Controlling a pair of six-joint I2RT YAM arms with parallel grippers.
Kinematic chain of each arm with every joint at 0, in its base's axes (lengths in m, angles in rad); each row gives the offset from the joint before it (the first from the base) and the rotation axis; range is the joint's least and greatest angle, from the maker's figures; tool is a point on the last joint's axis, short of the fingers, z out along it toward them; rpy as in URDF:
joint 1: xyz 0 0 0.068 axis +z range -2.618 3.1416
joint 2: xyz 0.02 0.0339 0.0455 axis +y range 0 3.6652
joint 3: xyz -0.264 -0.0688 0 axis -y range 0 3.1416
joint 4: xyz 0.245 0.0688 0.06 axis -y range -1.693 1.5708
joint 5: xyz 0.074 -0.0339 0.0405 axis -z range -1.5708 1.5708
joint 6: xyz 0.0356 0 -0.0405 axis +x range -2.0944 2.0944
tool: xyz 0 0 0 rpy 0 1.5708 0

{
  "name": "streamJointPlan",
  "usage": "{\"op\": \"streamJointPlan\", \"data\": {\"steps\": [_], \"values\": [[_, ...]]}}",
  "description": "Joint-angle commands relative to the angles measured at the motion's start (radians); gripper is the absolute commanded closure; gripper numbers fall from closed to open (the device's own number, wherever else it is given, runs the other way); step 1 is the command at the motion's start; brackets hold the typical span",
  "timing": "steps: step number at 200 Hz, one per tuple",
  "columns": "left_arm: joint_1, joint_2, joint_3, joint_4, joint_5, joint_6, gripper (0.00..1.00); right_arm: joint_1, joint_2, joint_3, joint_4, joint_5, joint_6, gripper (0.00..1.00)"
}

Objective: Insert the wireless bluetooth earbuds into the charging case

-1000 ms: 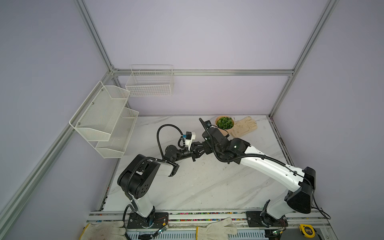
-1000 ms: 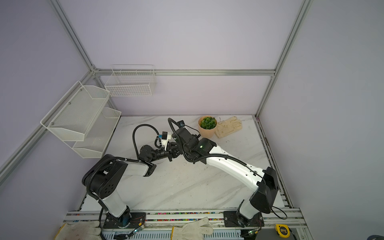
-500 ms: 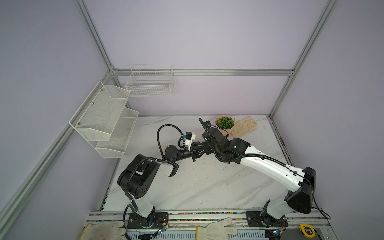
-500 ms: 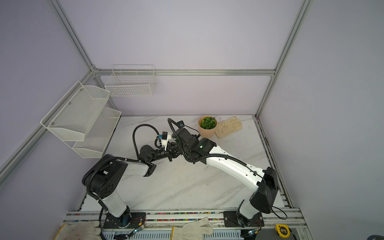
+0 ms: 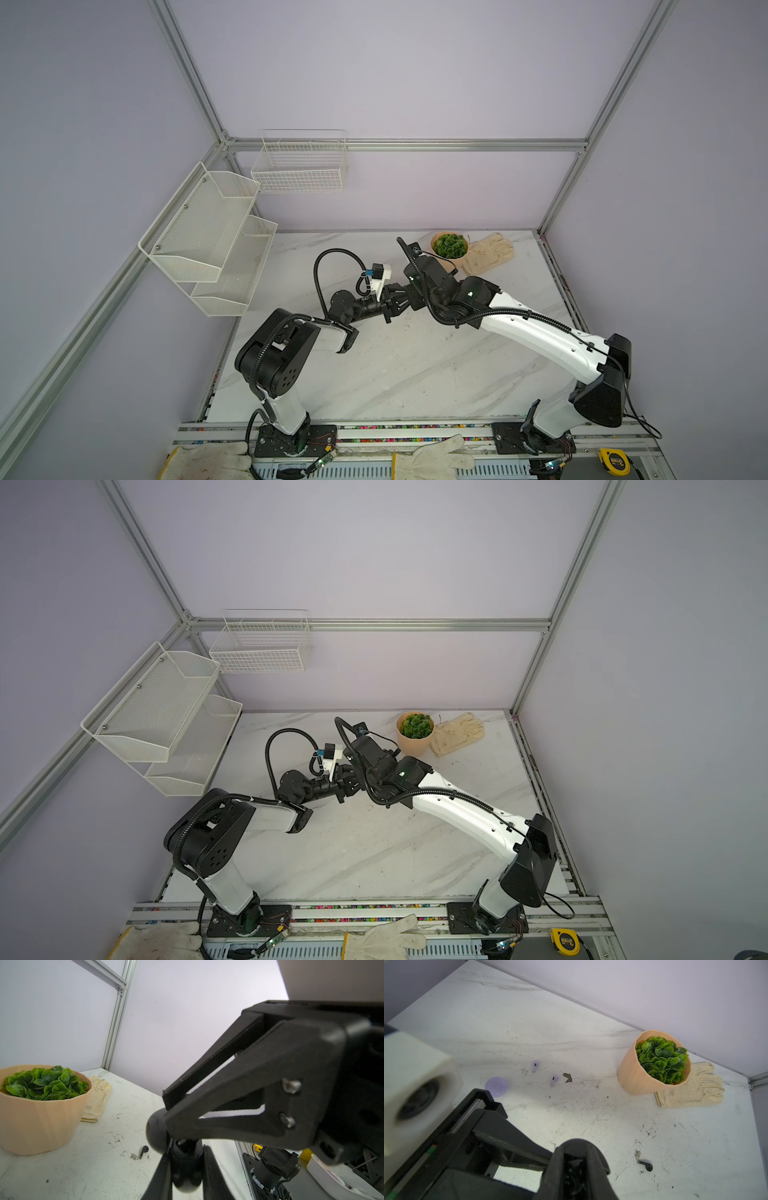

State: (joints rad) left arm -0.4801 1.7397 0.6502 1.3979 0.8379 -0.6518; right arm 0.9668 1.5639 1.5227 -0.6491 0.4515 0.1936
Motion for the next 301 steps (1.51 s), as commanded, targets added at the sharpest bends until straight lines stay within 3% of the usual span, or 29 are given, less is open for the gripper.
{"op": "streamJointPlan", "data": {"steps": [1,104,301], "values": [[-0.004,-0.051,0.046,0.091,0.010,0.026,1.00,0.014,-0.015,0.012,-0.041,-0.022,0.001,0.83],[-0.005,-0.060,0.049,0.092,0.021,0.050,1.00,0.020,-0.008,0.067,-0.076,-0.059,-0.038,0.82],[-0.005,-0.074,0.038,0.093,0.023,0.072,1.00,0.030,-0.015,0.077,-0.091,0.037,-0.061,0.83]]}}
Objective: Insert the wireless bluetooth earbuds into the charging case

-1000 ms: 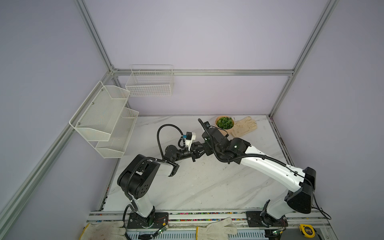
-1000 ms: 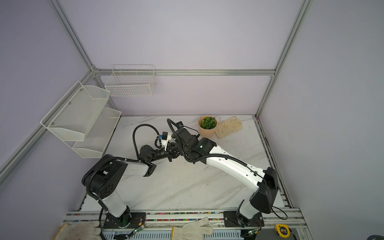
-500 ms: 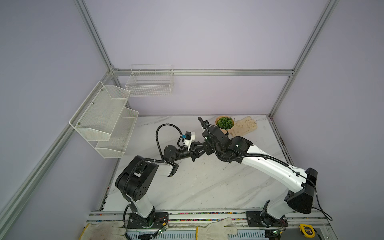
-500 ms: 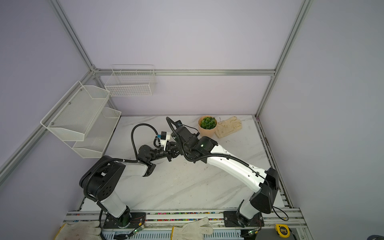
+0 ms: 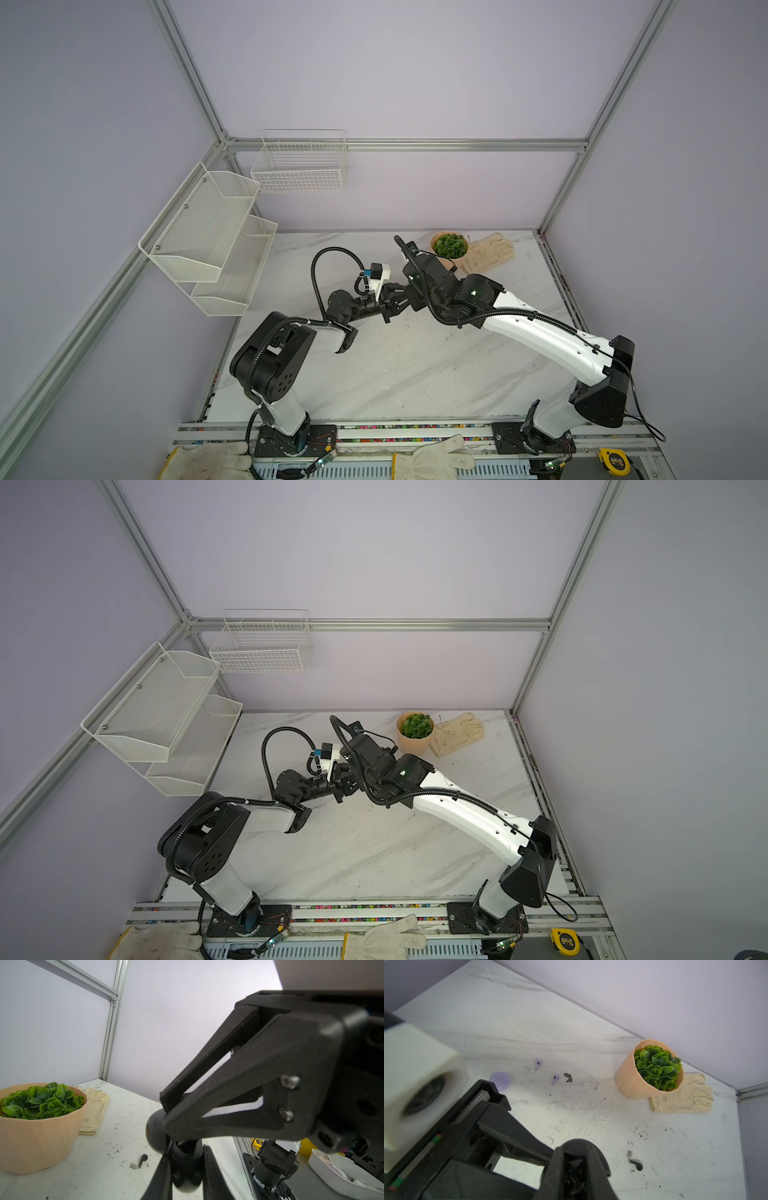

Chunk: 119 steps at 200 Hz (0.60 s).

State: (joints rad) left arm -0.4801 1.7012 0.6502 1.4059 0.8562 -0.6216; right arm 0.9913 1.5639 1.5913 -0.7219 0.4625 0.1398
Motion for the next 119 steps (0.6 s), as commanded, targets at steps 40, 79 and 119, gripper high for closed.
{"op": "streamJointPlan", "data": {"steps": [40,79,119], "values": [[-0.005,-0.033,0.043,0.087,0.007,0.037,1.00,0.007,-0.025,0.011,-0.021,0.044,-0.011,0.82],[-0.005,-0.037,0.036,0.088,0.007,0.040,1.00,0.006,-0.025,0.003,-0.014,0.031,-0.001,0.83],[-0.005,-0.037,0.039,0.088,0.007,0.042,1.00,0.009,-0.032,0.005,-0.028,0.026,0.006,0.83]]}}
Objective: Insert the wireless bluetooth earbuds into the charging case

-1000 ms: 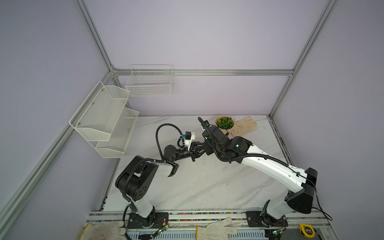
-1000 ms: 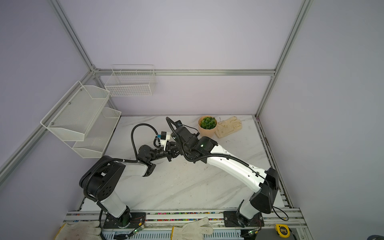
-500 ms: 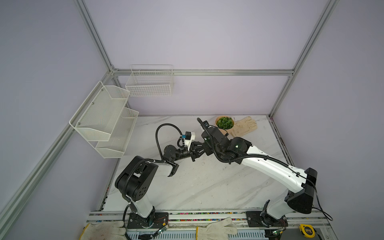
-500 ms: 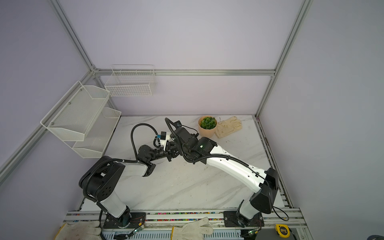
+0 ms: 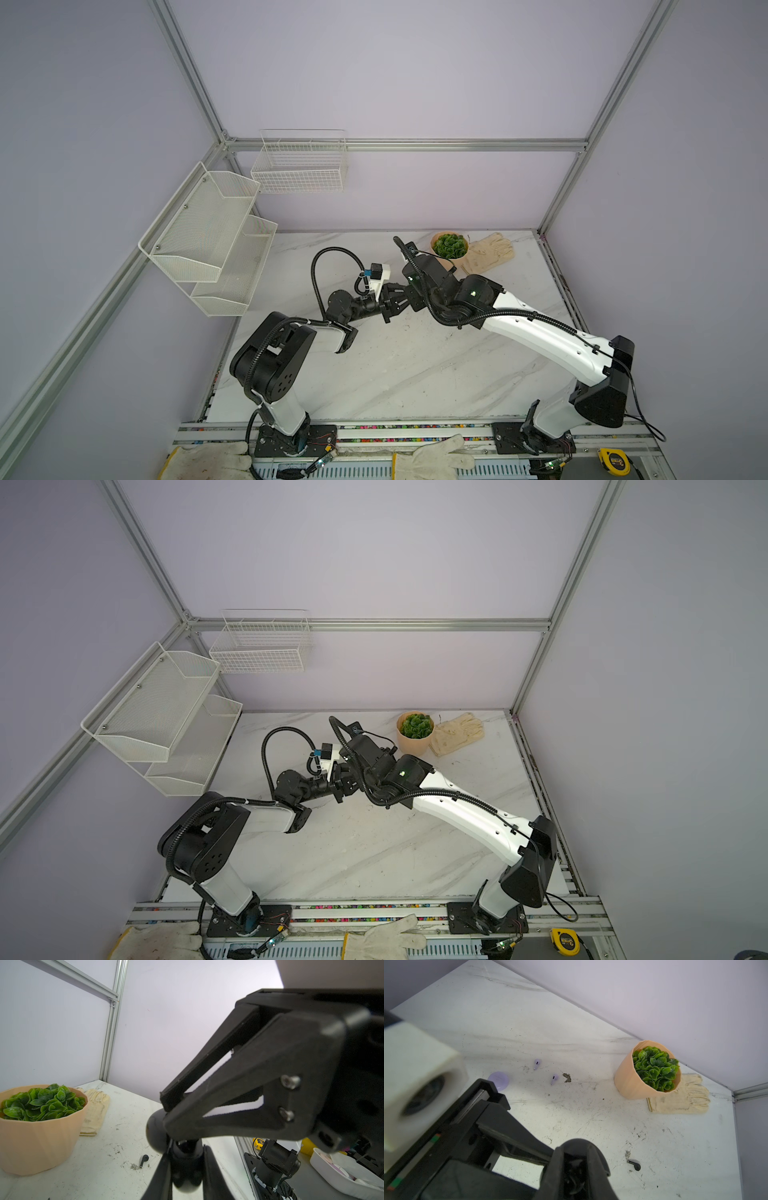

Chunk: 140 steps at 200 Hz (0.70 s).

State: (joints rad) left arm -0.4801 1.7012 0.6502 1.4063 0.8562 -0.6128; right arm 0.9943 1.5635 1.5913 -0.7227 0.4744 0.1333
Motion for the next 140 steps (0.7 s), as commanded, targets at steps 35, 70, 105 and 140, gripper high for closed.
{"op": "streamJointPlan", "data": {"steps": [35,70,105,140], "values": [[-0.004,-0.035,0.040,0.092,0.010,0.034,1.00,0.007,-0.033,0.028,-0.034,0.055,-0.009,0.83],[-0.005,-0.043,0.034,0.092,0.007,0.036,1.00,0.006,-0.031,0.038,-0.033,0.066,-0.021,0.83],[-0.005,-0.041,0.037,0.092,0.006,0.036,1.00,0.006,-0.035,0.018,-0.028,0.042,-0.005,0.83],[-0.005,-0.040,0.040,0.094,0.006,0.032,1.00,0.007,-0.046,-0.004,-0.020,0.023,0.012,0.83]]}}
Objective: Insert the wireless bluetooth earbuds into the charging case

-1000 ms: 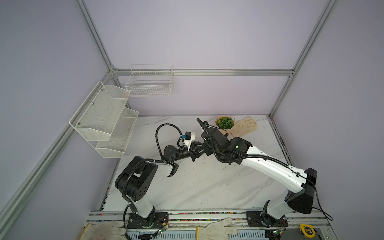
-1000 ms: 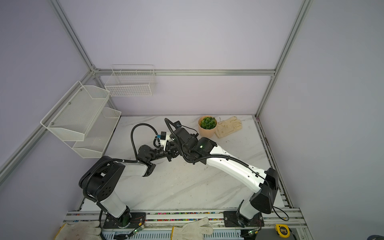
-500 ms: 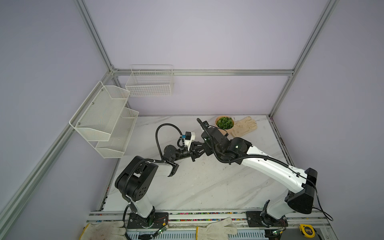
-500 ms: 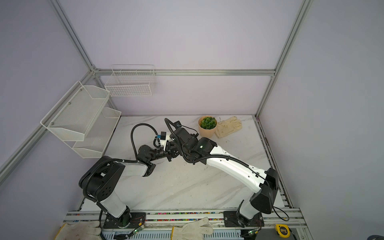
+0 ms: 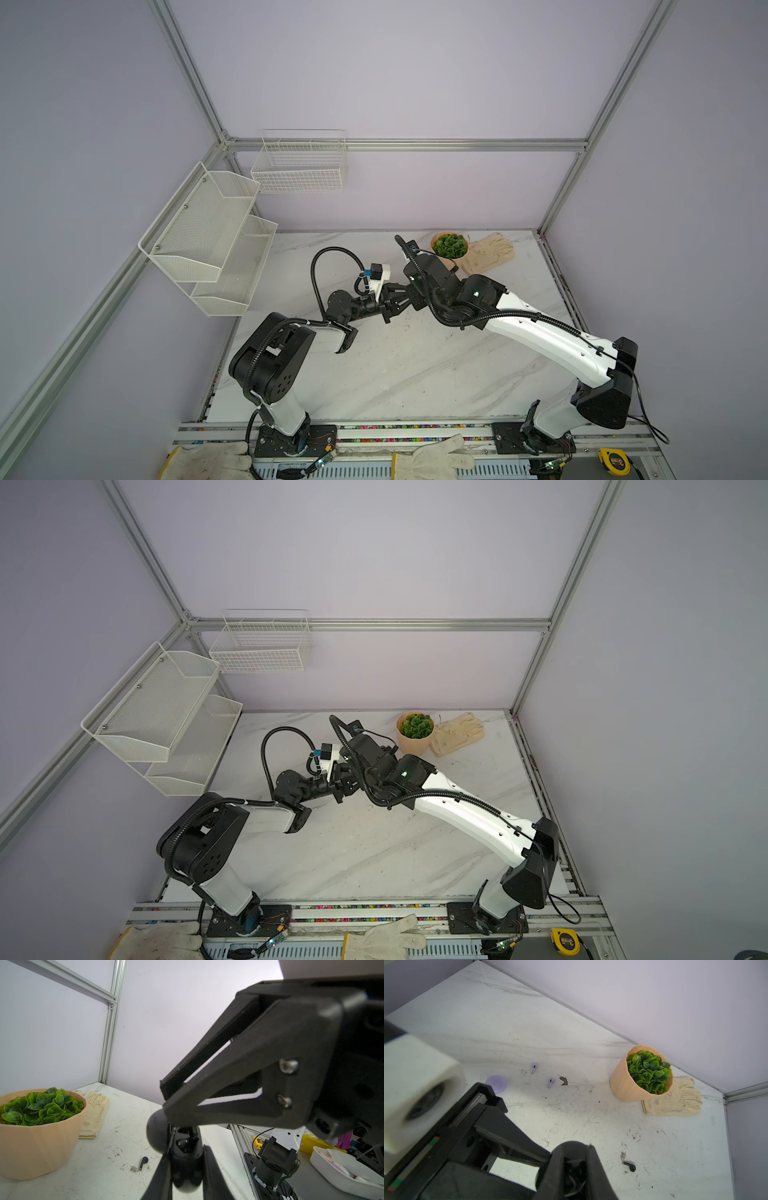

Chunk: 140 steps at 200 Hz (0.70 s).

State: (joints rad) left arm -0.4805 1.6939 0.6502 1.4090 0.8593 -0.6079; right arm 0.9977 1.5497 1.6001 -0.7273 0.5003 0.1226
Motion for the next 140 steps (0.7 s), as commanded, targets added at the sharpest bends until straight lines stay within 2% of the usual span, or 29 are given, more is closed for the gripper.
{"op": "streamJointPlan", "data": {"steps": [1,140], "values": [[-0.004,-0.033,0.040,0.091,0.003,0.027,1.00,0.004,-0.032,-0.013,-0.015,-0.003,0.025,0.83],[-0.004,-0.042,0.032,0.094,0.000,0.026,1.00,0.035,-0.031,-0.055,0.033,-0.015,0.065,0.83]]}}
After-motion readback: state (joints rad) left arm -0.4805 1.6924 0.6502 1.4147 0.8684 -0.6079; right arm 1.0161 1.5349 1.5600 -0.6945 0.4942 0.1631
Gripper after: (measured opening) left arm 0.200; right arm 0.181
